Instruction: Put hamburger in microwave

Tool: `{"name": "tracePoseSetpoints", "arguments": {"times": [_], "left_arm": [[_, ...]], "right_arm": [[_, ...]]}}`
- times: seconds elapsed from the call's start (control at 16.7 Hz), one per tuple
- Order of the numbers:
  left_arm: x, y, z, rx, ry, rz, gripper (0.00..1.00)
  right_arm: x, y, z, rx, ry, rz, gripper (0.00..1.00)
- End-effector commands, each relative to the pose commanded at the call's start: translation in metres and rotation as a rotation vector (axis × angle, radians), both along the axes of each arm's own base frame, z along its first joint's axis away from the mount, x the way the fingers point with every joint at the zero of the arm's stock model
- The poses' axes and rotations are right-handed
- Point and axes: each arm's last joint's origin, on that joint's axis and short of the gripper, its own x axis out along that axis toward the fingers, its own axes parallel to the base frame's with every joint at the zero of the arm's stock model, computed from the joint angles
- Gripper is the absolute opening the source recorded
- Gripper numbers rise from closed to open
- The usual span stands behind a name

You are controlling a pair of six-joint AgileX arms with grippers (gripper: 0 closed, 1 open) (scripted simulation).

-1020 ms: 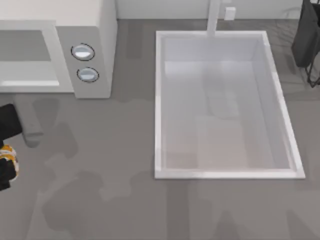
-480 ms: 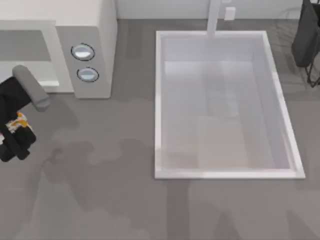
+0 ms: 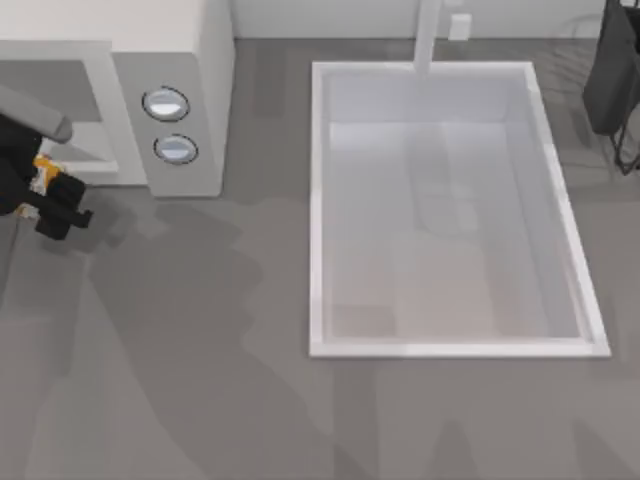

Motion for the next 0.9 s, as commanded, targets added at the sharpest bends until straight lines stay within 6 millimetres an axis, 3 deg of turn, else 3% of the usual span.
{"name": "tracePoseSetpoints", "arguments": {"times": [0.42, 0.9], "left_arm": [[0.008, 0.03, -0.035, -0.246, -0.344, 0.234, 0.0], [0.008, 0.042, -0.037, -0.332, -0.446, 0.291, 0.0]], "right_arm": [[0.0, 0.0, 0.0, 0.0, 0.0, 0.0, 1.0], [0.0, 0.0, 0.0, 0.0, 0.0, 0.0, 1.0]]}}
